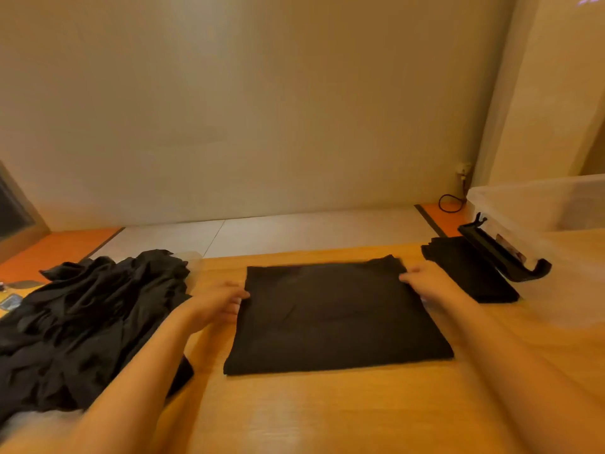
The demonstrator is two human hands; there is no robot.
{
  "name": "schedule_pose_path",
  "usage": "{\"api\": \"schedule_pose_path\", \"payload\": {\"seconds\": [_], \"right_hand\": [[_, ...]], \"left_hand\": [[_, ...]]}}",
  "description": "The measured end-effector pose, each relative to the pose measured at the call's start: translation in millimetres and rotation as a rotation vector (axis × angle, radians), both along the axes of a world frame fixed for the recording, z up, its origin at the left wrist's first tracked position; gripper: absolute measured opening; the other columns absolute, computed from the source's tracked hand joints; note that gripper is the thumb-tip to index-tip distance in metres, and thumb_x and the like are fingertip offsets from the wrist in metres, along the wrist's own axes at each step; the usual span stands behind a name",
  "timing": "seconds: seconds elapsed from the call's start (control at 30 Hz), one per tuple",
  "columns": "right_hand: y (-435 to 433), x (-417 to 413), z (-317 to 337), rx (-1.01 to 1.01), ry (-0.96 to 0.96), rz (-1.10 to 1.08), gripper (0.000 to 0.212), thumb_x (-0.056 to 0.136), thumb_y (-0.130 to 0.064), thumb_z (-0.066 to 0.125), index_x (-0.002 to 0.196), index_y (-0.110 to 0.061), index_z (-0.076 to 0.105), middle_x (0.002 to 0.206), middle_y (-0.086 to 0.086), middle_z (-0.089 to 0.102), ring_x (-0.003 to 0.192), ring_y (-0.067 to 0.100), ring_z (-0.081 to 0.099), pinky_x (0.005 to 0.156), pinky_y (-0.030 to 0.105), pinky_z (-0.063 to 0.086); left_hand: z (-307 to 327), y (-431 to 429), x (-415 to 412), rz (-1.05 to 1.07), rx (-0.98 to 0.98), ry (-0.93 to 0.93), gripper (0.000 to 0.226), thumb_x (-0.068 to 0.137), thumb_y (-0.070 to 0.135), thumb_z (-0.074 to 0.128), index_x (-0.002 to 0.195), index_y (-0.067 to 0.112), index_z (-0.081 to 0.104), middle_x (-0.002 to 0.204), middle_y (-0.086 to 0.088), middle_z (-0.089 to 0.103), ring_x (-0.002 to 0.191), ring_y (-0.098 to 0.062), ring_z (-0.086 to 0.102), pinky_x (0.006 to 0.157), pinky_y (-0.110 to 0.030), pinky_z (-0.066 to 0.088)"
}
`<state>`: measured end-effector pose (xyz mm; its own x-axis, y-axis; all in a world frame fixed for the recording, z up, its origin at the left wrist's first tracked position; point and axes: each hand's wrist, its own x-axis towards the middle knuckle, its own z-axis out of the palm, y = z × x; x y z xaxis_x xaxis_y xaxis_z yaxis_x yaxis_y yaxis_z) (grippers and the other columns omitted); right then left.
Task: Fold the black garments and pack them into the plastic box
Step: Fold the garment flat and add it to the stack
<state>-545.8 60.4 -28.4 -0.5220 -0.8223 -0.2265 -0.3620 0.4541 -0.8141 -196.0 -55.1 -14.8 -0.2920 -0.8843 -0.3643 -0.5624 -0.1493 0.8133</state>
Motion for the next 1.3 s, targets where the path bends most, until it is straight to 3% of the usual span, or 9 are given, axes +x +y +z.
{"api": "schedule_pose_path", "payload": {"seconds": [0.13, 0.37, 0.63, 0.73, 0.87, 1.03, 1.13, 1.2, 1.3], "right_hand": [[-20, -10, -24, 0.08, 0.199, -0.042, 0.025, 0.094, -0.026, 0.057, 0.081, -0.006, 0.061, 0.082, 0.011, 0.059, 0.075, 0.023, 0.058, 0.06, 0.031, 0.041], [-24, -8, -24, 0.061, 0.341, -0.062, 0.031, 0.096, -0.033, 0.053, 0.075, -0.01, 0.056, 0.076, 0.008, 0.059, 0.07, 0.021, 0.057, 0.052, 0.028, 0.035], [-14, 2, -25, 0.02, 0.628, -0.136, 0.013, 0.099, -0.033, 0.047, 0.101, -0.022, 0.054, 0.085, 0.0, 0.055, 0.078, 0.019, 0.048, 0.063, 0.03, 0.035], [-14, 2, -26, -0.028, 0.645, -0.135, 0.017, 0.099, -0.032, 0.046, 0.111, -0.024, 0.055, 0.098, 0.004, 0.064, 0.091, 0.028, 0.058, 0.065, 0.031, 0.037], [-13, 3, -27, -0.087, 0.683, -0.164, 0.018, 0.099, -0.032, 0.046, 0.114, -0.024, 0.052, 0.093, 0.003, 0.064, 0.087, 0.026, 0.06, 0.067, 0.034, 0.045], [-10, 11, -16, -0.23, 0.769, -0.086, 0.033, 0.095, -0.031, 0.052, 0.127, -0.02, 0.049, 0.121, 0.002, 0.054, 0.116, 0.02, 0.048, 0.074, 0.034, 0.044], [-9, 29, -12, -0.361, 0.821, 0.248, 0.035, 0.096, -0.037, 0.049, 0.129, -0.025, 0.052, 0.13, -0.006, 0.052, 0.126, 0.012, 0.04, 0.101, 0.03, 0.035], [-11, 44, -17, -0.261, 0.817, 0.485, 0.042, 0.098, -0.043, 0.042, 0.138, -0.031, 0.044, 0.145, -0.011, 0.041, 0.138, 0.008, 0.026, 0.113, 0.03, 0.02], [-19, 50, -27, -0.019, 0.799, 0.622, 0.053, 0.099, -0.052, 0.029, 0.149, -0.038, 0.021, 0.159, -0.012, 0.013, 0.146, 0.007, 0.002, 0.119, 0.033, 0.003]], "left_hand": [[-7, -5, -14, -0.015, -0.028, -0.1, 0.028, 0.094, 0.041, 0.056, 0.103, 0.015, 0.059, 0.092, -0.007, 0.062, 0.078, -0.018, 0.061, 0.06, -0.025, 0.051], [-21, -12, -25, 0.036, -0.213, -0.245, 0.026, 0.098, 0.031, 0.051, 0.085, 0.01, 0.058, 0.083, -0.007, 0.063, 0.069, -0.016, 0.056, 0.055, -0.023, 0.042], [-29, -10, -28, 0.096, -0.358, -0.339, 0.019, 0.097, 0.034, 0.051, 0.097, 0.017, 0.058, 0.094, -0.004, 0.065, 0.077, -0.014, 0.059, 0.056, -0.024, 0.041], [-29, -4, -30, 0.11, -0.423, -0.278, 0.009, 0.099, 0.027, 0.049, 0.105, 0.022, 0.054, 0.088, 0.002, 0.061, 0.073, -0.012, 0.058, 0.054, -0.025, 0.042], [-28, 2, -27, 0.105, -0.408, -0.2, 0.013, 0.1, 0.023, 0.046, 0.11, 0.026, 0.053, 0.088, -0.001, 0.065, 0.072, -0.016, 0.063, 0.053, -0.026, 0.047], [-28, 13, -33, 0.157, -0.796, -0.415, 0.039, 0.097, 0.034, 0.051, 0.133, 0.023, 0.044, 0.12, 0.002, 0.055, 0.083, -0.009, 0.054, 0.066, -0.027, 0.042], [-25, 29, -47, -0.03, -0.935, -0.346, 0.042, 0.095, 0.039, 0.05, 0.133, 0.024, 0.046, 0.133, 0.005, 0.046, 0.106, -0.01, 0.053, 0.084, -0.026, 0.043], [-30, 39, -60, -0.225, -0.908, -0.414, 0.051, 0.094, 0.05, 0.044, 0.14, 0.029, 0.04, 0.143, 0.008, 0.04, 0.127, -0.013, 0.043, 0.101, -0.029, 0.038], [-44, 46, -71, -0.462, -0.633, -0.641, 0.082, 0.082, 0.075, 0.02, 0.152, 0.037, 0.001, 0.161, 0.008, -0.004, 0.148, -0.014, -0.004, 0.121, -0.039, 0.004]]}}
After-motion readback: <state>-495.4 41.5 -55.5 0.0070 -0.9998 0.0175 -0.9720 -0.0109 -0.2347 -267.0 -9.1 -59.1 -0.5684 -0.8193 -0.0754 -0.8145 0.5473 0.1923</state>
